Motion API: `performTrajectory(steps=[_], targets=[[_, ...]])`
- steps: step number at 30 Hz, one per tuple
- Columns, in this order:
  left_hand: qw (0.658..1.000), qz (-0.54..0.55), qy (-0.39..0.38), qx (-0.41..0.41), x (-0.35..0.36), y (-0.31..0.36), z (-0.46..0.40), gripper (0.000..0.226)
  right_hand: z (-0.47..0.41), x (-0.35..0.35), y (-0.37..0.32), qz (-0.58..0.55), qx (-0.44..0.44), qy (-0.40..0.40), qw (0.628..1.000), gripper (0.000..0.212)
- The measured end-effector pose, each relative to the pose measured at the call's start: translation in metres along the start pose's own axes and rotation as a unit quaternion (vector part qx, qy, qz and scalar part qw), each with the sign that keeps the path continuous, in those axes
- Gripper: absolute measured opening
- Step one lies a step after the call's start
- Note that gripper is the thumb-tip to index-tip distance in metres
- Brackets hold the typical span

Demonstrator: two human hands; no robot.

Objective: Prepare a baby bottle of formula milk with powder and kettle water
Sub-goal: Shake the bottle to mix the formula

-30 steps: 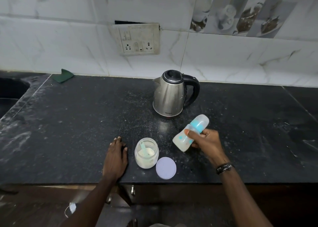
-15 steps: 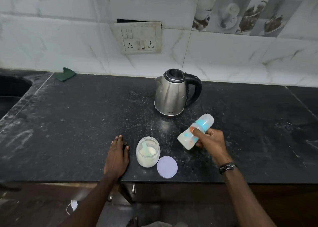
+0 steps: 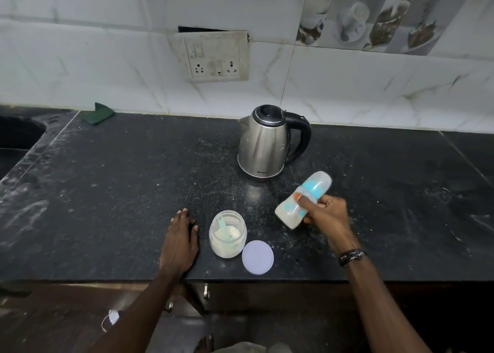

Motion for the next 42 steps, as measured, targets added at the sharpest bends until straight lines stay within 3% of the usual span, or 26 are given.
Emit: performTrajectory(steps=[2,6,9,12,17,20,23,27,30,34,36,38,42], targets=[[1.000,0.002,0.003,0.003,-0.001,0.001,-0.001,0.037,0.002,0.010,0.003,0.029,0.007,-0.071,0.997,0.027],[1.000,0.009,0.005,0.001,0.000,0.000,0.000,0.032,0.002,0.005,-0.004,-0.028,-0.035,-0.001,0.999,0.017],[1.000,0.013,0.010,0.007,-0.001,0.000,0.000,0.030,0.001,0.009,-0.005,-0.011,-0.019,-0.076,0.997,0.024],[1.000,0.012,0.008,0.004,0.000,0.000,-0.002,0.030,-0.002,-0.002,-0.009,-0.085,-0.021,-0.045,0.995,0.025],[1.000,0.013,0.012,0.011,-0.001,0.000,-0.001,0.026,-0.002,0.006,-0.004,0.013,-0.019,-0.108,0.994,0.030],[1.000,0.013,0.009,0.004,0.000,0.001,0.000,0.027,-0.003,0.006,-0.002,-0.010,-0.021,-0.043,0.999,0.029],[1.000,0.011,0.012,0.006,-0.002,0.001,0.001,0.029,-0.004,0.016,0.000,0.073,-0.014,-0.101,0.992,0.036],[1.000,0.009,0.008,0.005,-0.002,0.003,0.000,0.027,-0.002,0.012,-0.001,0.081,-0.012,-0.048,0.995,0.033],[1.000,0.010,0.011,0.010,-0.003,0.003,0.001,0.026,0.000,0.013,0.000,0.137,-0.003,-0.089,0.987,0.035],[1.000,0.014,0.004,0.002,-0.002,0.003,0.000,0.033,-0.001,0.008,-0.005,0.164,-0.017,-0.055,0.985,0.032],[1.000,0.013,0.002,0.003,-0.003,0.003,0.001,0.036,0.003,0.011,-0.009,0.214,-0.003,-0.076,0.974,0.034],[1.000,0.013,0.005,0.007,-0.004,0.004,0.000,0.034,0.004,0.017,-0.009,0.195,-0.022,-0.112,0.974,0.035],[1.000,0.011,0.002,0.005,-0.003,0.004,0.001,0.033,0.002,0.018,-0.019,0.243,-0.031,-0.076,0.967,0.037]])
Point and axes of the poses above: each hand's wrist, its own z-axis away from the middle knuckle, its own x-axis out of the palm, y = z × x, the point moved 5 cm from there along -z, towards the middle knuckle, and after that the axes turned 6 degrees about -y, right-handed, at the moved point
